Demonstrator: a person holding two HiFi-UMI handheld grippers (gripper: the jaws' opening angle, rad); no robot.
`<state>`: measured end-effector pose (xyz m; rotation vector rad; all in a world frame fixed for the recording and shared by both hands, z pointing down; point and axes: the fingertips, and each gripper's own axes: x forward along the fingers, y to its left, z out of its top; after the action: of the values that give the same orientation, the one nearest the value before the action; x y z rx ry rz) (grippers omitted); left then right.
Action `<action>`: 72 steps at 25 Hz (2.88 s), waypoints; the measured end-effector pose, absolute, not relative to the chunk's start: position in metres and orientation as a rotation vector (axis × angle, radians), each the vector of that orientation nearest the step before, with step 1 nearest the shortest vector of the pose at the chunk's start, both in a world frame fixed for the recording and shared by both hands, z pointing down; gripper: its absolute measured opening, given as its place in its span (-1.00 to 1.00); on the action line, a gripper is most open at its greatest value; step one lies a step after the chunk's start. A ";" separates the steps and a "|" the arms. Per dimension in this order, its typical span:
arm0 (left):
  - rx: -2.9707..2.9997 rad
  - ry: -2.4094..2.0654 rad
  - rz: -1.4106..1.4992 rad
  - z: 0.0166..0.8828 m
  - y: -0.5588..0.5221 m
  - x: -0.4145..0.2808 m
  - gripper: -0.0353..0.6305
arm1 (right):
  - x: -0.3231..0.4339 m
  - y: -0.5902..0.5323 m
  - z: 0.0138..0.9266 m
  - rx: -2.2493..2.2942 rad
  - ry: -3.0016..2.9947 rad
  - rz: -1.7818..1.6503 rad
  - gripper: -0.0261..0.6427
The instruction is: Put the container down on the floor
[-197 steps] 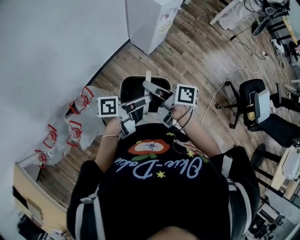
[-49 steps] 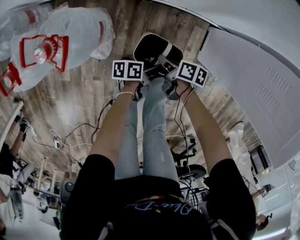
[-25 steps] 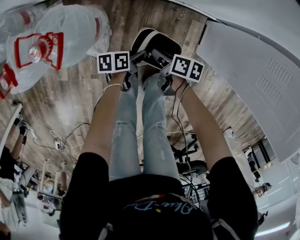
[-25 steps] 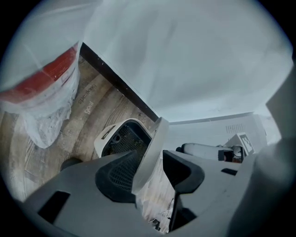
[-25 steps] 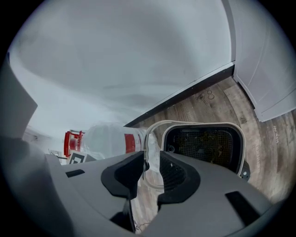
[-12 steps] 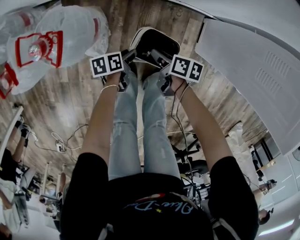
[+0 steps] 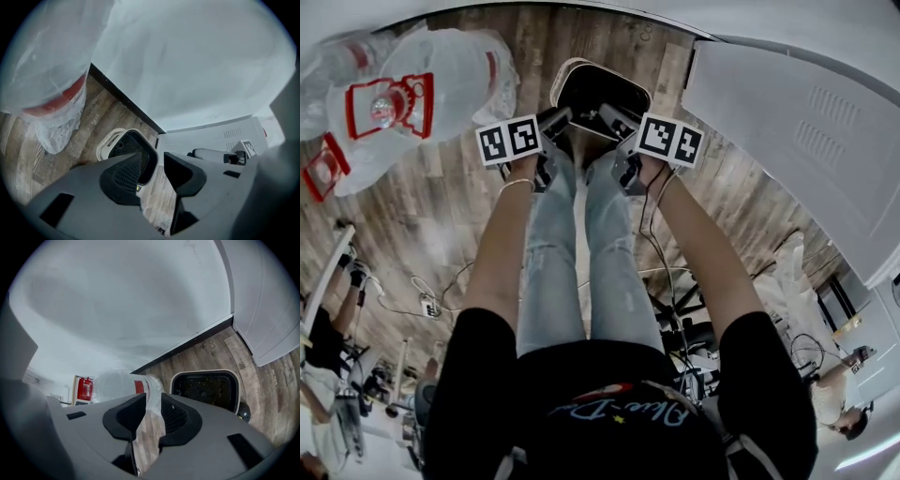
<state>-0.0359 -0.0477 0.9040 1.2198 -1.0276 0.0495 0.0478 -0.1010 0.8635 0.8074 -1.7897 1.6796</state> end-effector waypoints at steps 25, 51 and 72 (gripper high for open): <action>1.923 -1.151 0.152 0.591 -0.059 -0.031 -0.87 | 0.070 -0.125 0.577 1.047 -2.280 1.172 -0.92; 2.508 -1.246 0.176 0.323 -0.086 -0.012 -0.87 | 0.058 -0.123 0.340 1.203 -2.672 0.740 -0.92; 2.550 -1.198 0.096 0.305 -0.080 -0.018 -0.87 | 0.038 -0.110 0.326 1.188 -2.706 0.669 -0.92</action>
<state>-0.0178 -0.0795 0.3048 2.5503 -1.1979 0.0964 0.0384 -0.1099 0.3263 1.1879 -2.7060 0.6690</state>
